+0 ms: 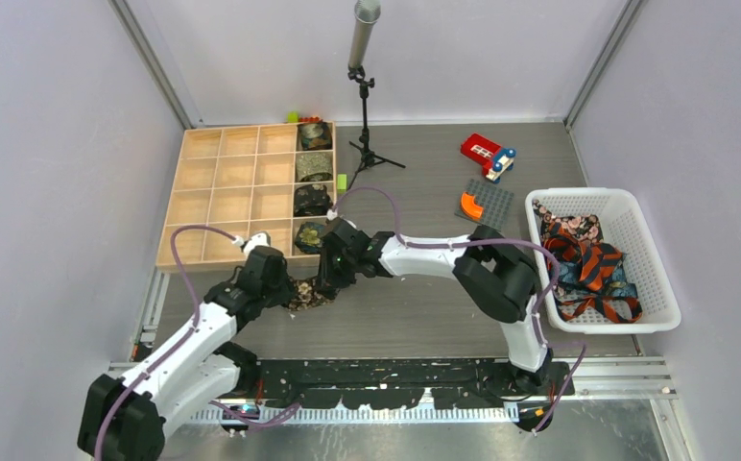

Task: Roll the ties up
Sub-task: Roll the tie at the center of the board.

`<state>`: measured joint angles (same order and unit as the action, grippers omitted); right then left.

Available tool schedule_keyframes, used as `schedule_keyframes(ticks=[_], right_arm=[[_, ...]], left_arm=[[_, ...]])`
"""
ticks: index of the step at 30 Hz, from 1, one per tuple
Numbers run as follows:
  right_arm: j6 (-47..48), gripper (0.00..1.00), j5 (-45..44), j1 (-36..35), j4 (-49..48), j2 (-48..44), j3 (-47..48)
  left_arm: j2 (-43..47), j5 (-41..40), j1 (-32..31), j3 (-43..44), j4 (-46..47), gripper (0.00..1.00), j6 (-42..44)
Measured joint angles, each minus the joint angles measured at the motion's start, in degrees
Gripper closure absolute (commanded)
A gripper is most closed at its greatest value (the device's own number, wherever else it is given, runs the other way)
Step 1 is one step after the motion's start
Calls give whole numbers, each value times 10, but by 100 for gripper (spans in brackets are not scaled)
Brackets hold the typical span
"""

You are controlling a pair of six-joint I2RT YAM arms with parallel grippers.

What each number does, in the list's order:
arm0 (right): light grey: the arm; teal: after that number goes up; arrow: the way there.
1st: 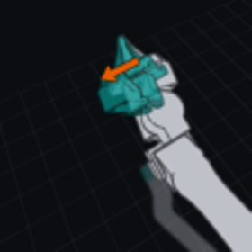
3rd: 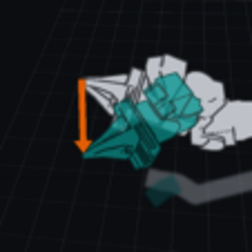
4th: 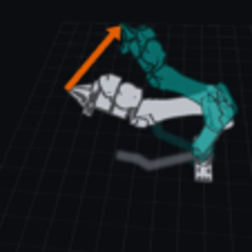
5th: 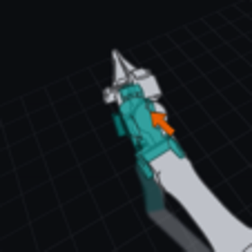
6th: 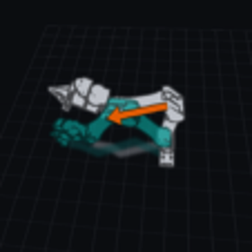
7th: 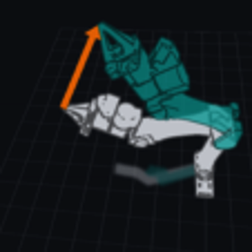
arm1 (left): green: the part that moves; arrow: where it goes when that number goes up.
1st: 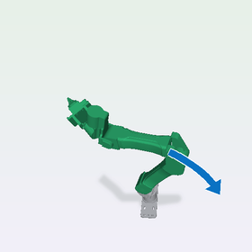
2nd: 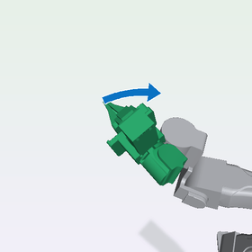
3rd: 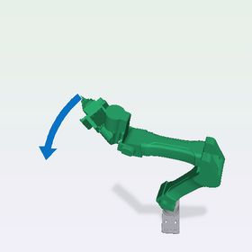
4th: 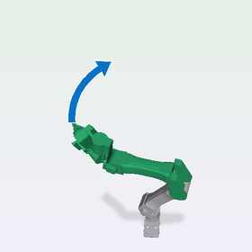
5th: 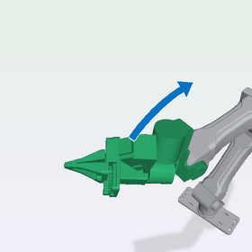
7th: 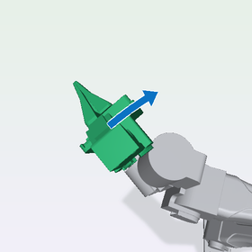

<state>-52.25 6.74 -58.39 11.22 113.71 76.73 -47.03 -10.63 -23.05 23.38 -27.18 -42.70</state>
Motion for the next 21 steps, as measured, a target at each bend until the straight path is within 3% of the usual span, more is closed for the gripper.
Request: schedule_keyframes(ticks=[7, 21], right_arm=[[-6, 78, 7, 22, -9, 42, 0], [-46, 79, -46, 26, 27, -4, -42]], left_arm=[[-89, -110, -97, 61, -38, 100, -4], [-309, -248, -190, 208, -146, 100, -24]])
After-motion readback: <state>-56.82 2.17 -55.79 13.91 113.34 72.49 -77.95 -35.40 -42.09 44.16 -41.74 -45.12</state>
